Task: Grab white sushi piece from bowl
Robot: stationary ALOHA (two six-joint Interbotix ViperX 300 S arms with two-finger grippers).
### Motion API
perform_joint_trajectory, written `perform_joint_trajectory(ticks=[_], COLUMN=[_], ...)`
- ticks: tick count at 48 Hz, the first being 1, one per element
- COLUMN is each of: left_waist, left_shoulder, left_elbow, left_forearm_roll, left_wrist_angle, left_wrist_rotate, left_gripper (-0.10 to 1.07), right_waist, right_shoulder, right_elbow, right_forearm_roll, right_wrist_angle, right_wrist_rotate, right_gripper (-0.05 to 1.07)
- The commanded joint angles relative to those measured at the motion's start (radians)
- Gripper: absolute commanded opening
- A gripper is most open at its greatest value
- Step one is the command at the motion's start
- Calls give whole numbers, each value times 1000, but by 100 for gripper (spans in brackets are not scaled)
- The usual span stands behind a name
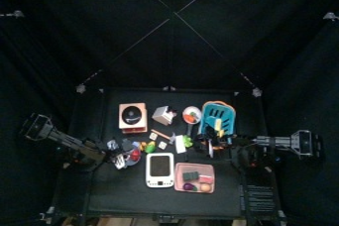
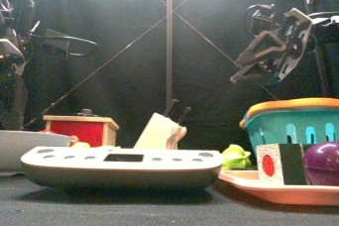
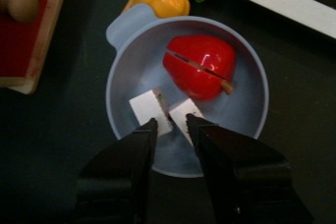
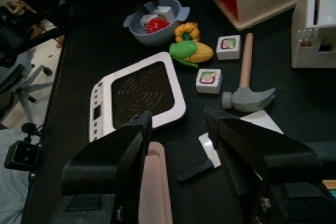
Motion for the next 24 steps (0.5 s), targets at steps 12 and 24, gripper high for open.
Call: perform_joint_trajectory(ticks=[12,24], left_waist=[5,12], left_shoulder=[21,95], left_elbow=[-63,-86], left_forearm_roll=[-140,-150], left_wrist_angle=[-6,3], left_wrist_rotate=[-2,3], left_gripper=[84,84], right_waist=[-6,-6], right_shoulder=[-5,-5], right_elbow=[-9,-9], right_forearm_roll=[3,3], right_wrist_angle=[-5,-5], right_wrist_rotate=[-2,0], right_gripper=[83,83])
